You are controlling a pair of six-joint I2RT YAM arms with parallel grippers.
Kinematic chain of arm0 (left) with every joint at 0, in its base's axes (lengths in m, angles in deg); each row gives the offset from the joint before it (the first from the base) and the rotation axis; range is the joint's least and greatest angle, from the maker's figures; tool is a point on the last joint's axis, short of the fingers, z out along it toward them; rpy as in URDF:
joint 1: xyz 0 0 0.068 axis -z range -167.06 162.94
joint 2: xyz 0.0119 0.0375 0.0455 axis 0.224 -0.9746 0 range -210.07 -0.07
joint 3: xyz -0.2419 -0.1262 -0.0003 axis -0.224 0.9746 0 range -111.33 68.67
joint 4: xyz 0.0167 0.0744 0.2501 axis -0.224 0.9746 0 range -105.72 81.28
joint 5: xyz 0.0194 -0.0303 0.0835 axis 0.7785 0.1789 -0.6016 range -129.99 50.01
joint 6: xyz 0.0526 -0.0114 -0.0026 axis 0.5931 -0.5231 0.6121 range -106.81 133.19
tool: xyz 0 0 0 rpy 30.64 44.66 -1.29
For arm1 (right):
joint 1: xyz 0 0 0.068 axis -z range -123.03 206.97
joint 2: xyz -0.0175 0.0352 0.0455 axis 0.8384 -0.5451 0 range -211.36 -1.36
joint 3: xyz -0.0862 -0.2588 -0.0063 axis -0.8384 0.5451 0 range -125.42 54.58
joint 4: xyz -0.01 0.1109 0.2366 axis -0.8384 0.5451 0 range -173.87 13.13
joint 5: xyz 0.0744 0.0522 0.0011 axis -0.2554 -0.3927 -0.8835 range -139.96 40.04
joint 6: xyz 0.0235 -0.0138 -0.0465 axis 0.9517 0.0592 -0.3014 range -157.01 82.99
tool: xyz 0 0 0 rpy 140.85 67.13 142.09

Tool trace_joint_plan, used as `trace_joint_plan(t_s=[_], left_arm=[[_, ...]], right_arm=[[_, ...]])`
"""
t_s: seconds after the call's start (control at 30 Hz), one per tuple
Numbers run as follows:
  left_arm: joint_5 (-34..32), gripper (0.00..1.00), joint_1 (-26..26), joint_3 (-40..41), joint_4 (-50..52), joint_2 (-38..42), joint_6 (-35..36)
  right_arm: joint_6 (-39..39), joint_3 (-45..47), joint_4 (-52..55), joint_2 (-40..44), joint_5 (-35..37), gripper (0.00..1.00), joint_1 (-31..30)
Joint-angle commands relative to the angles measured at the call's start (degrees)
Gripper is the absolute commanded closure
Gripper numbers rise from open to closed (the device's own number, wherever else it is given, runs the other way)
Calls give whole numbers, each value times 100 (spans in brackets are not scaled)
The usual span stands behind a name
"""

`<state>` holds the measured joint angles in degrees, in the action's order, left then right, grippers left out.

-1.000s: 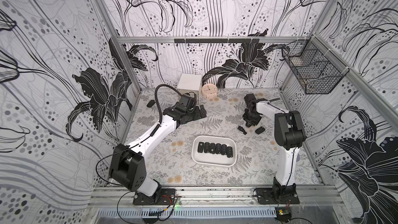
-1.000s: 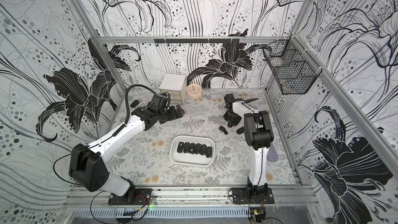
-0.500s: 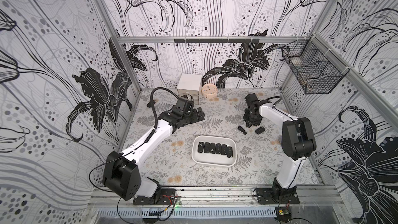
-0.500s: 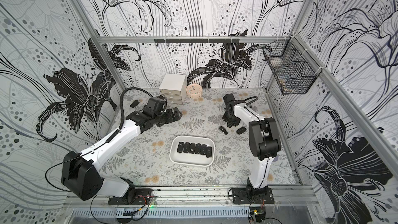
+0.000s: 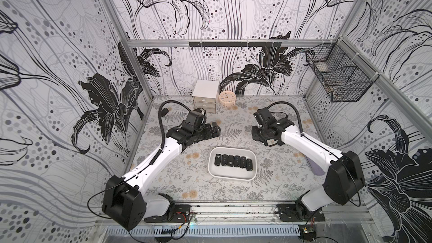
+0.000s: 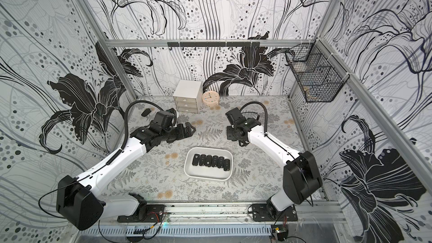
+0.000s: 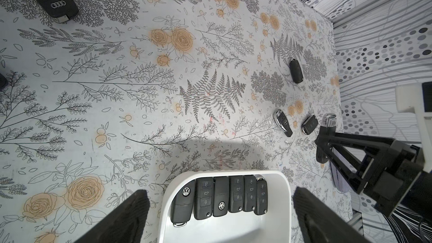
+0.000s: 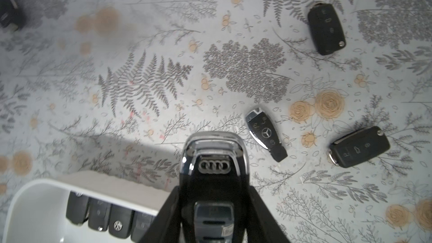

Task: Place the car key into the storage box
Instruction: Place the car key in the storage box.

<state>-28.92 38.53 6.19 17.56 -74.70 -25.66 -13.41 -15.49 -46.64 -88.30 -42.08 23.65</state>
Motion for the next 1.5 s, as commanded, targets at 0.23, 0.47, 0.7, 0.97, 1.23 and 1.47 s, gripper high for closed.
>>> trace_joint_plan(t_s=[0.23, 0.47, 0.7, 0.97, 1.23, 1.47], left_arm=[[16, 1, -20, 258, -139, 412, -74], [16, 1, 1, 282, -59, 606, -364], [-154, 1, 76, 450, -99, 886, -629], [-270, 1, 210, 455, -60, 924, -695], [-297, 1, 278, 509, -74, 951, -732], [-358, 1, 280, 562, -41, 1051, -699]], right_arm=[[-1402, 691, -70, 680, -572, 67, -841], [-1945, 1127, -89, 783, -665, 68, -1430], [-2086, 1571, -169, 760, -475, 68, -2059], [-2086, 1778, -356, 404, -548, 68, -2363], [-2069, 1548, -279, -45, -715, 68, -2441], [-2000, 1460, -46, -264, -739, 67, -2451]])
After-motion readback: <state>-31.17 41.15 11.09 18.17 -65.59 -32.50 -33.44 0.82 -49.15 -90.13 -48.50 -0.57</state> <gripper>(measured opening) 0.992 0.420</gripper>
